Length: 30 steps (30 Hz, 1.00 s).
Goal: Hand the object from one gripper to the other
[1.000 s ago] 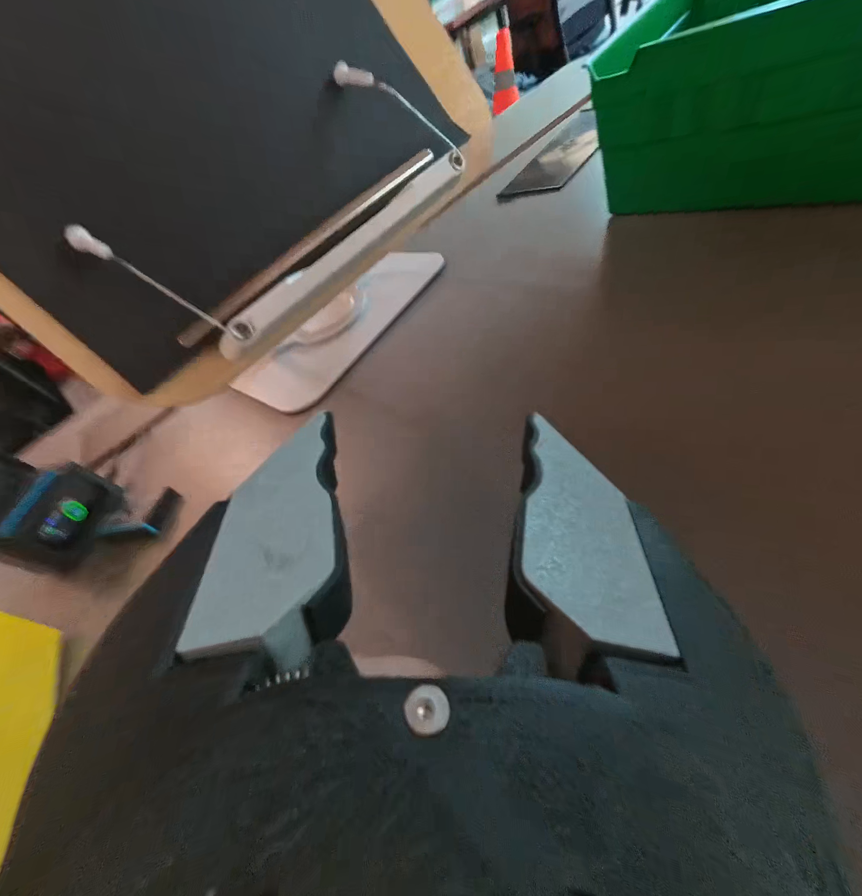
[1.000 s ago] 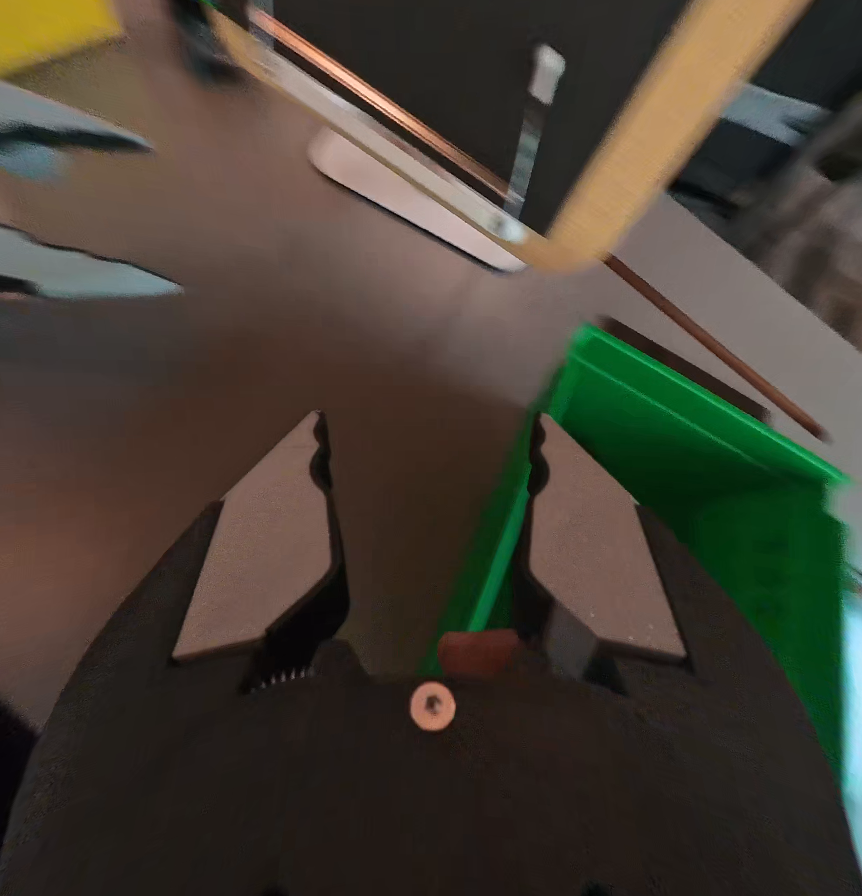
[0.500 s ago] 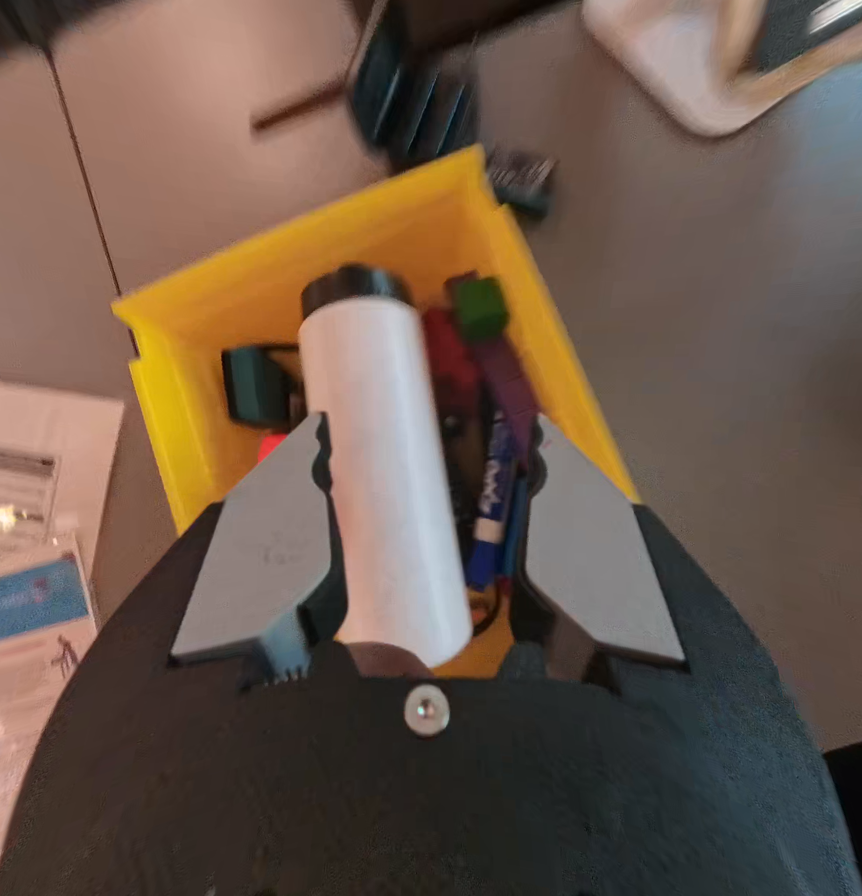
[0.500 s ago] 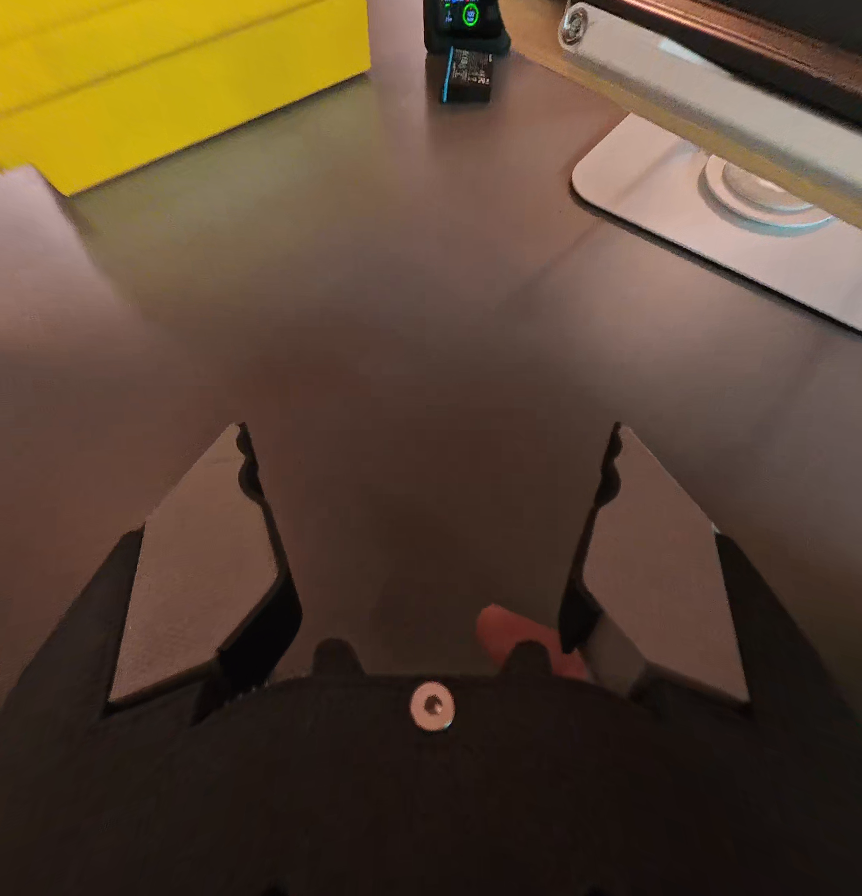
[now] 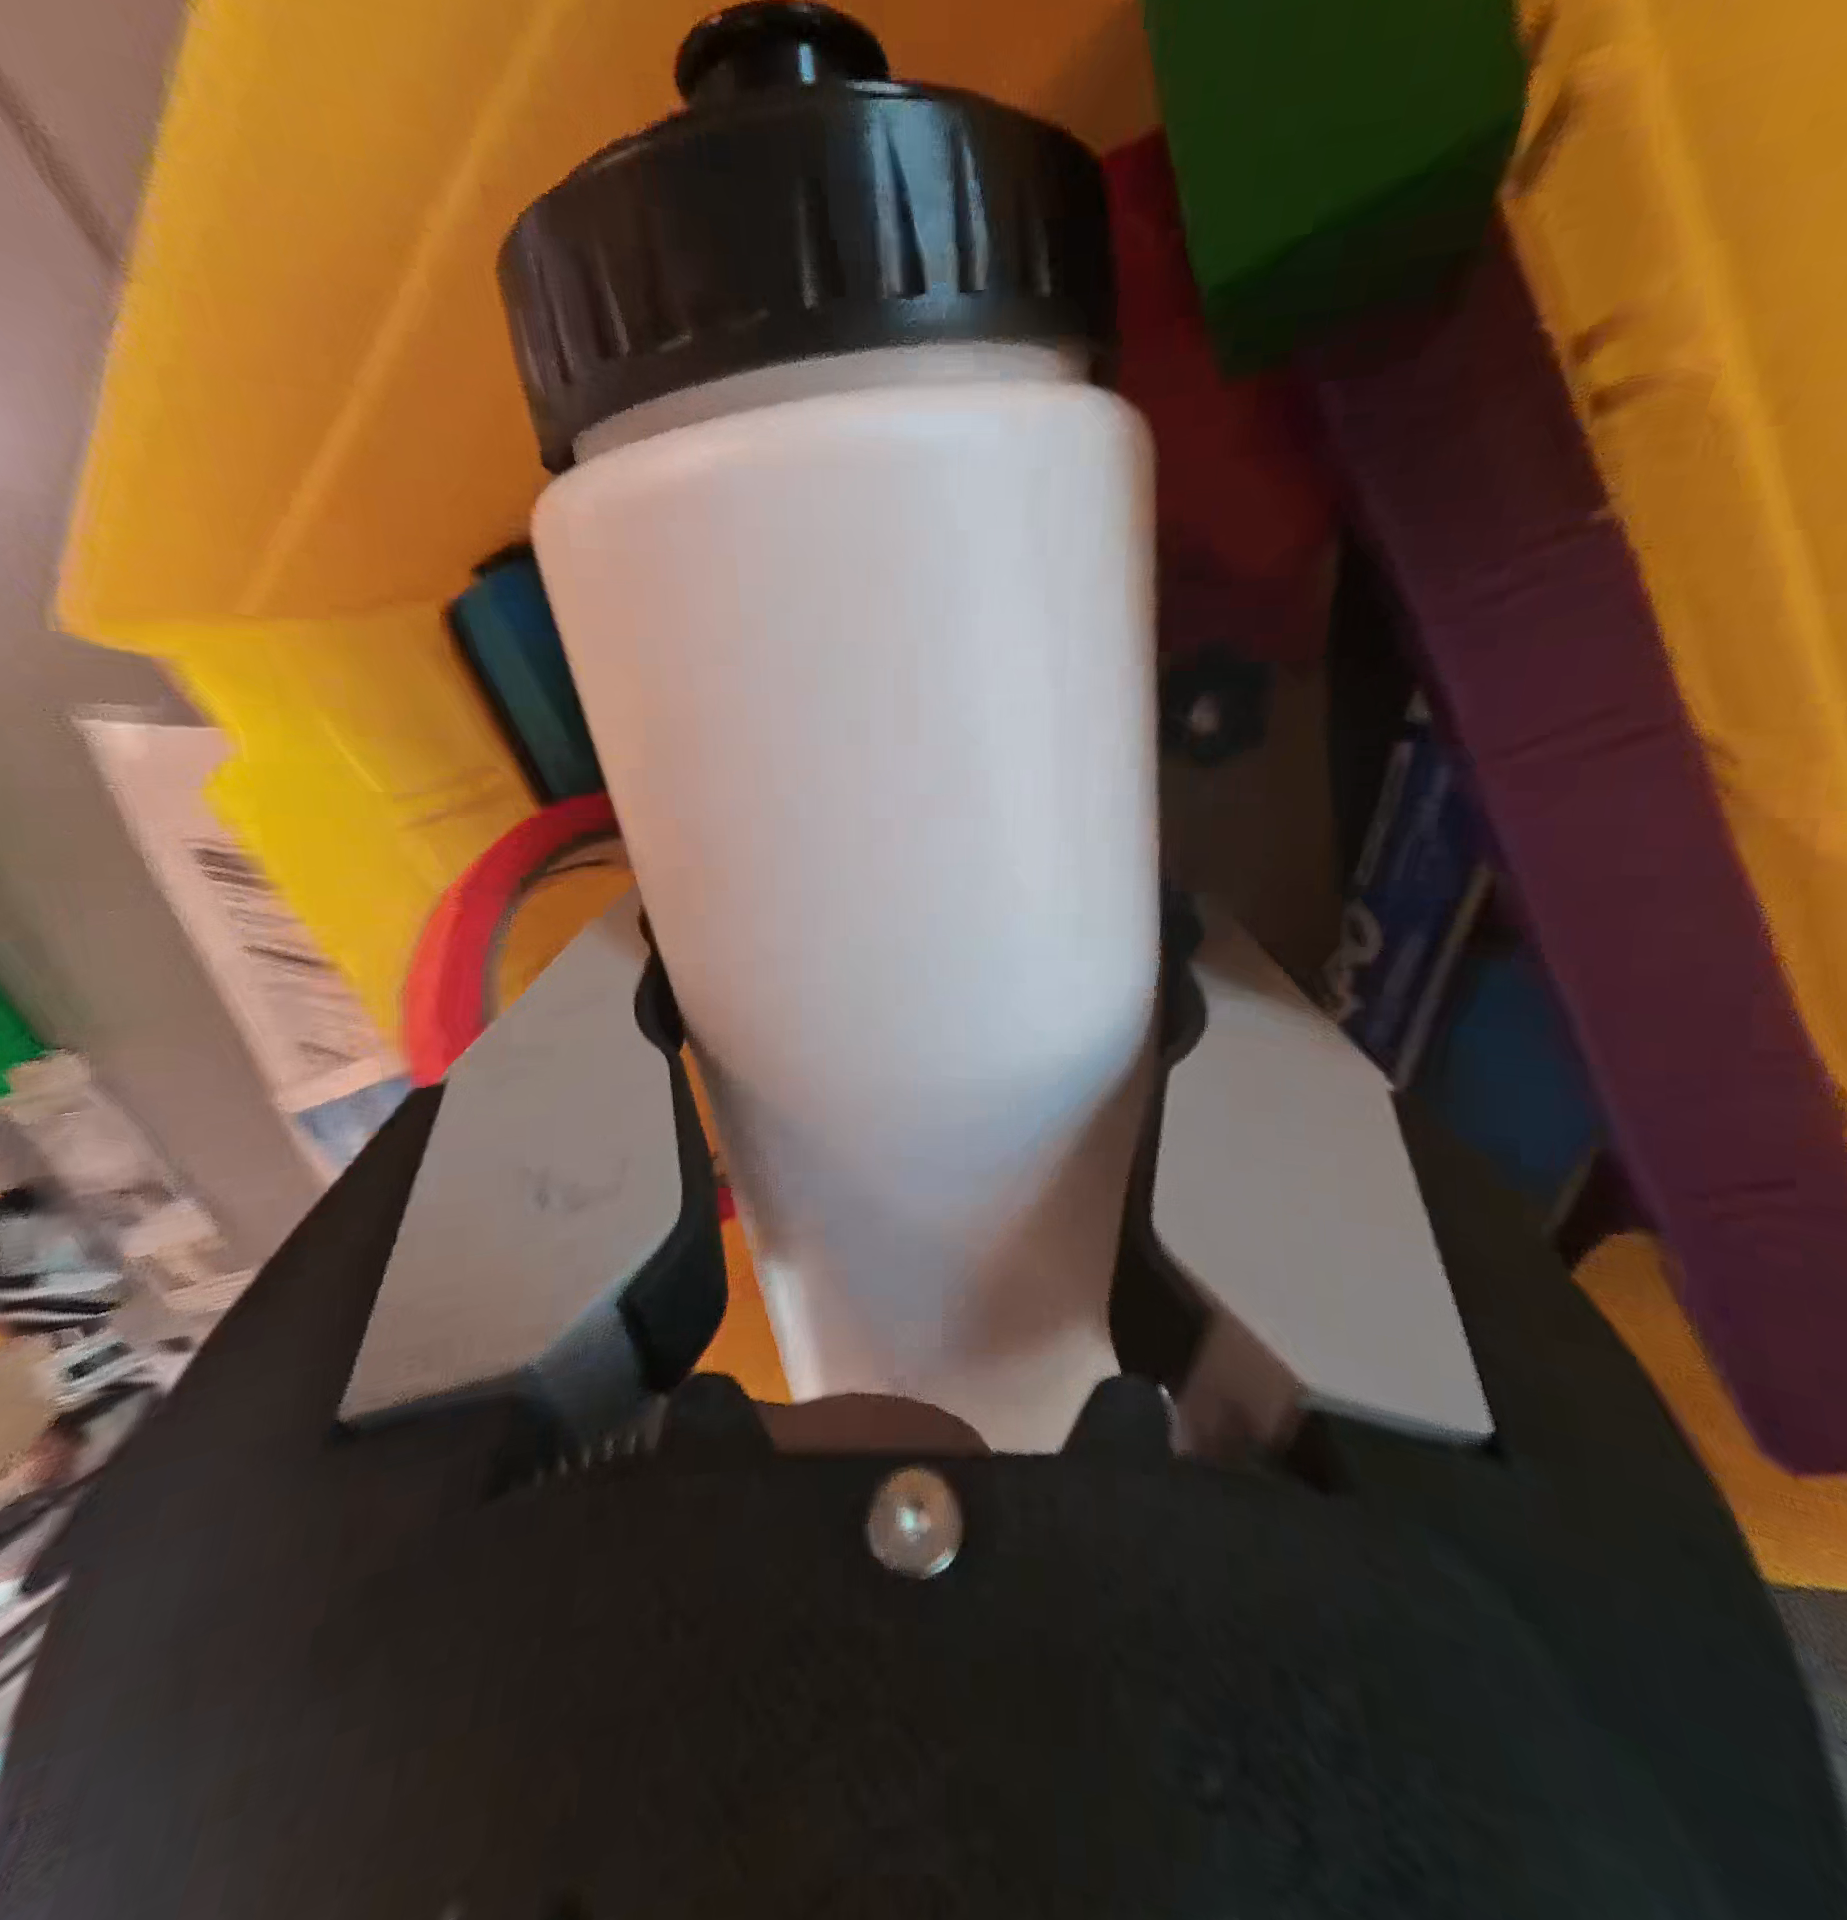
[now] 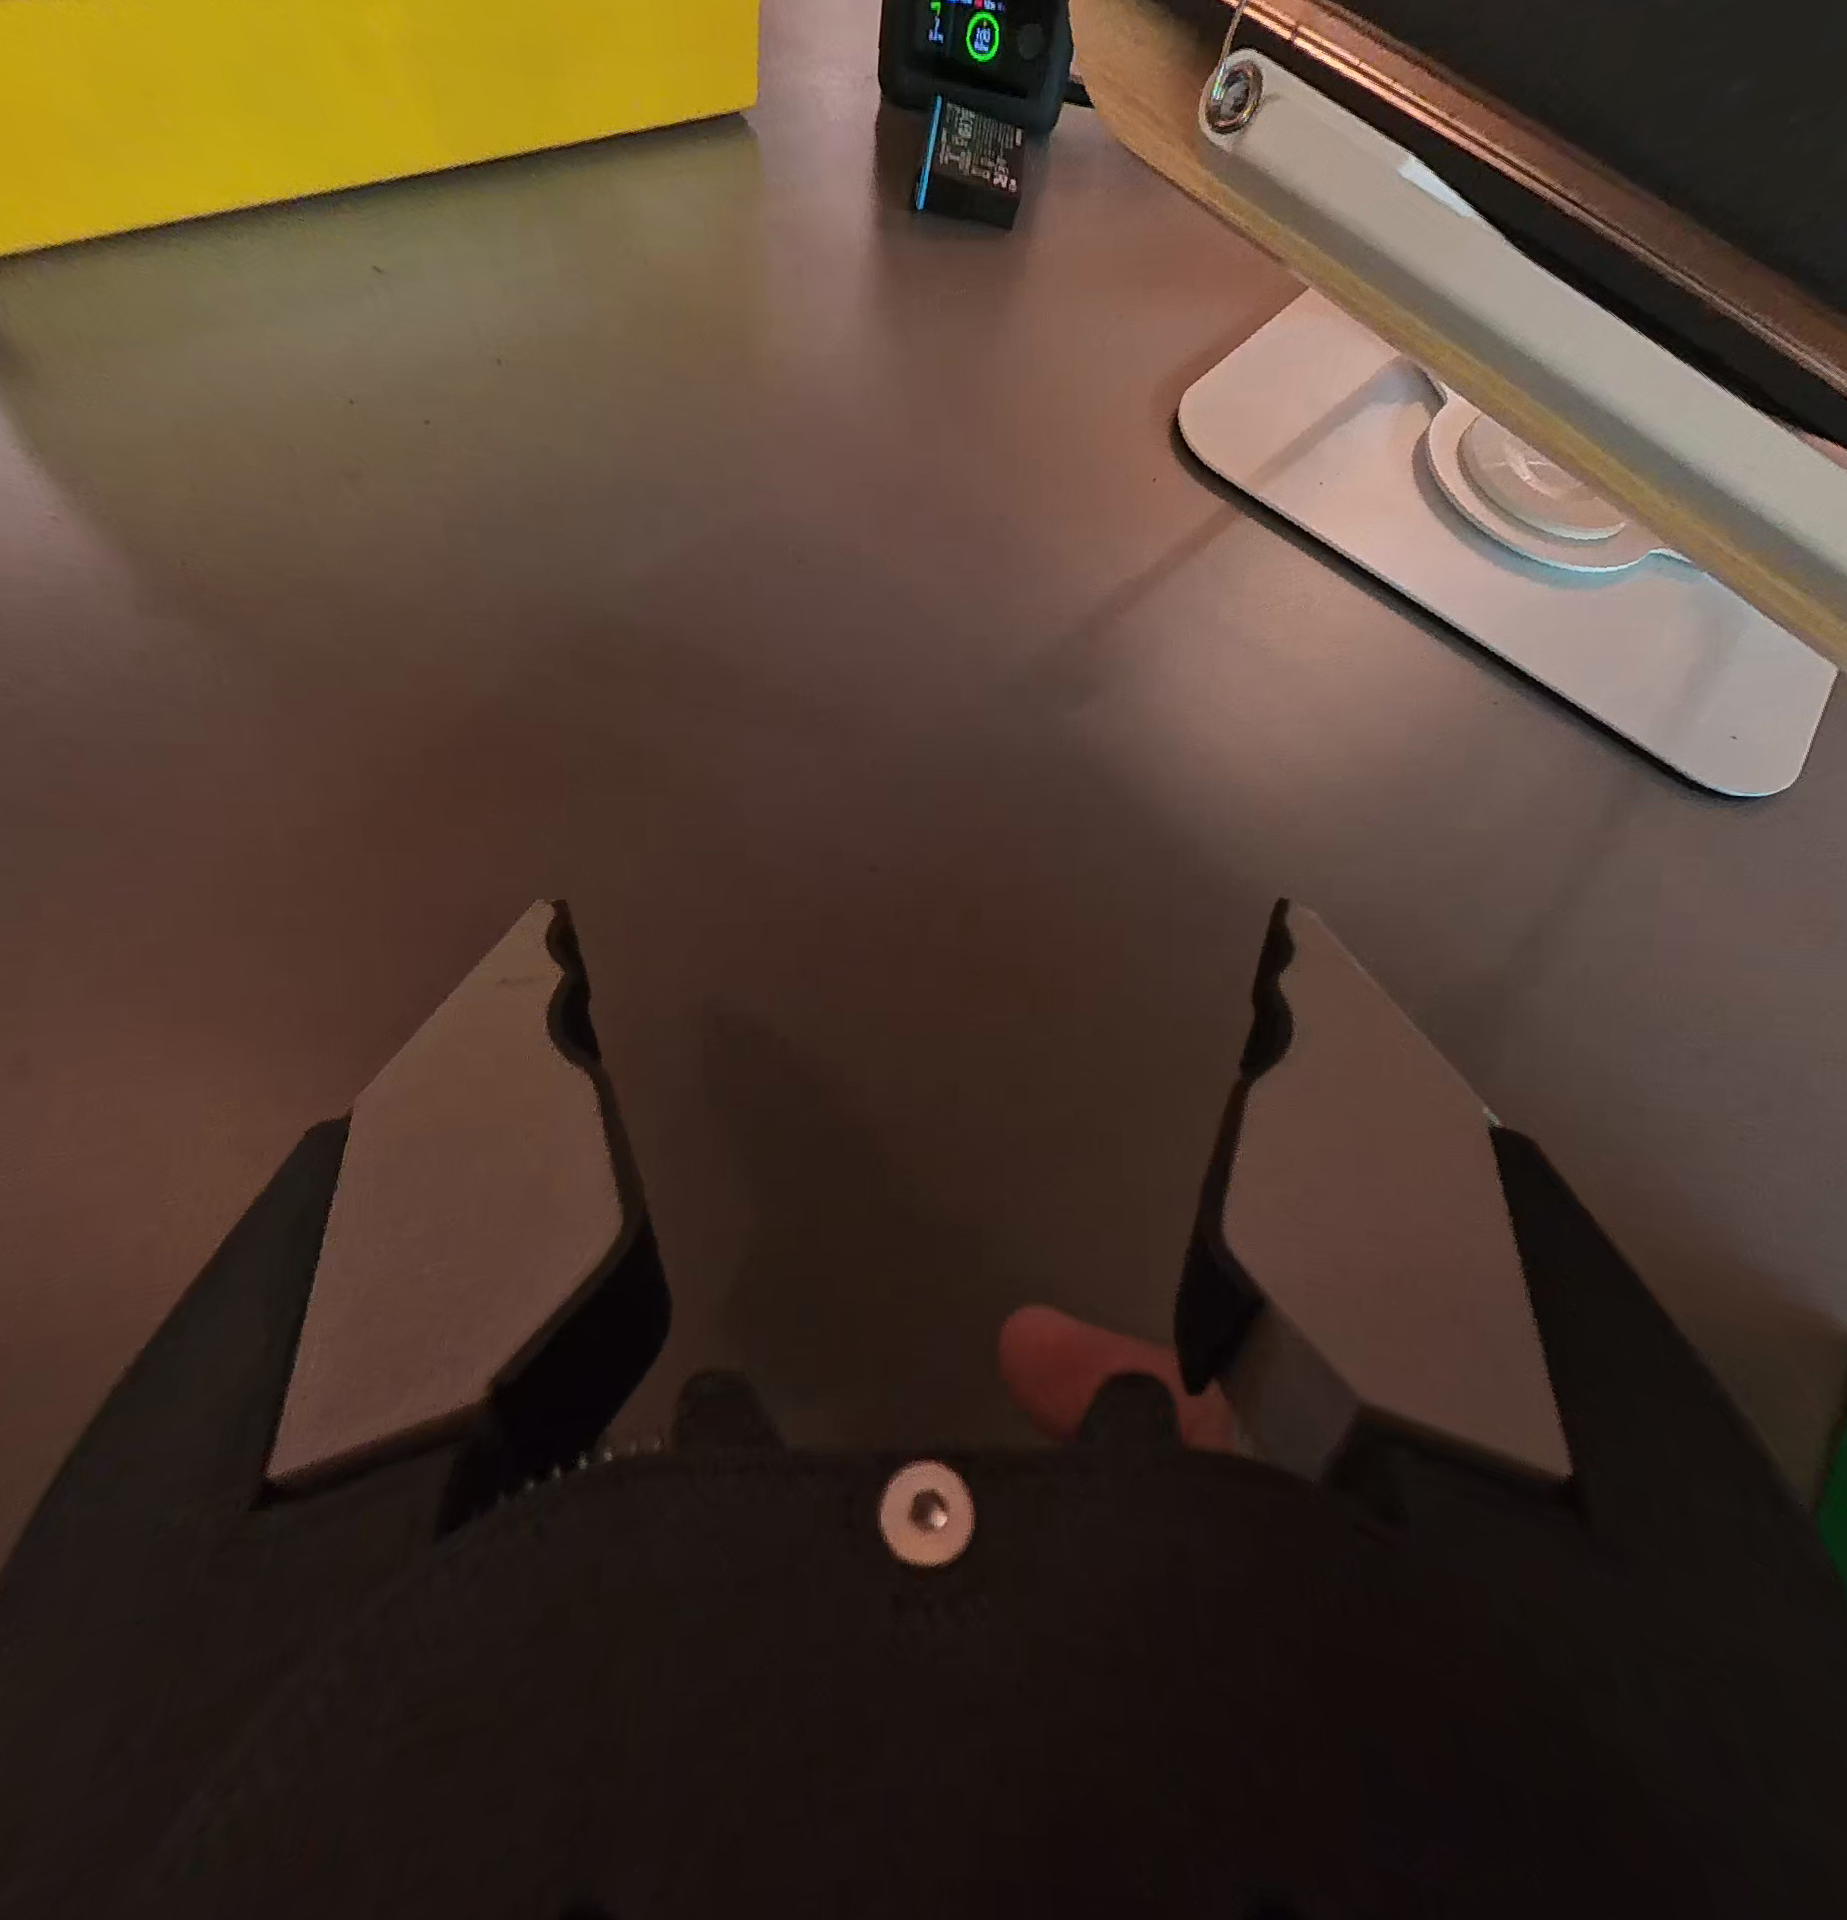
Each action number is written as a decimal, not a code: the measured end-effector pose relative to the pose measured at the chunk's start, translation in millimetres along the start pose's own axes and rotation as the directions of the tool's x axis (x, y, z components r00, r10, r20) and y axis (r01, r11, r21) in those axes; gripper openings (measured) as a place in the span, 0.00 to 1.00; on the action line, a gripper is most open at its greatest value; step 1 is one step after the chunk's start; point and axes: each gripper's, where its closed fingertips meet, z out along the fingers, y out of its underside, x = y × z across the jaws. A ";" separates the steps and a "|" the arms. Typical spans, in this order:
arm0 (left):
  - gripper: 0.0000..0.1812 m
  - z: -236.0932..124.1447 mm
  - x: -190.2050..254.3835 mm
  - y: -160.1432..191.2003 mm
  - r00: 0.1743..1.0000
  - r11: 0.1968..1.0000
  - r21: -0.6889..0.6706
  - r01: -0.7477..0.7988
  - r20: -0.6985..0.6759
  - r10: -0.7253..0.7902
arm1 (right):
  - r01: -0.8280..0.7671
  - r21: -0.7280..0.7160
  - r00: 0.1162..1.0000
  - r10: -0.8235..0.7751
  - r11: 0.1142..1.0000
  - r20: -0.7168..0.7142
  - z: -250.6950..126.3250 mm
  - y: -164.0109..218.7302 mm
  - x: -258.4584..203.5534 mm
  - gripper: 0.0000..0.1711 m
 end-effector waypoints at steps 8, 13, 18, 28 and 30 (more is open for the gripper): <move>0.51 -163.3 -9.9 -43.5 0.977 0.762 0.647 -0.008 0.167 -0.132 | -0.073 0.161 0.985 0.045 0.984 0.169 -19.1 -29.2 -17.6 0.65; 0.52 -301.5 143.9 -96.6 0.984 0.259 0.965 0.033 -0.076 0.159 | -0.222 0.423 0.873 -0.015 0.878 0.487 -72.4 -87.3 -50.6 0.61; 0.52 -285.2 293.6 -145.8 0.873 0.125 0.981 0.148 -0.189 0.450 | -0.328 0.555 0.797 -0.091 0.765 0.596 -119.4 -129.8 -40.5 0.67; 0.51 -211.9 351.9 -222.6 0.928 0.208 0.978 -0.019 -0.060 0.367 | -0.057 0.503 0.929 -0.139 0.862 0.344 -66.7 -100.4 -18.3 0.58; 0.49 -207.5 348.4 -221.0 0.927 0.210 0.977 0.039 -0.114 0.357 | -0.039 0.508 0.942 -0.138 0.861 0.305 -63.8 -99.6 -13.1 0.57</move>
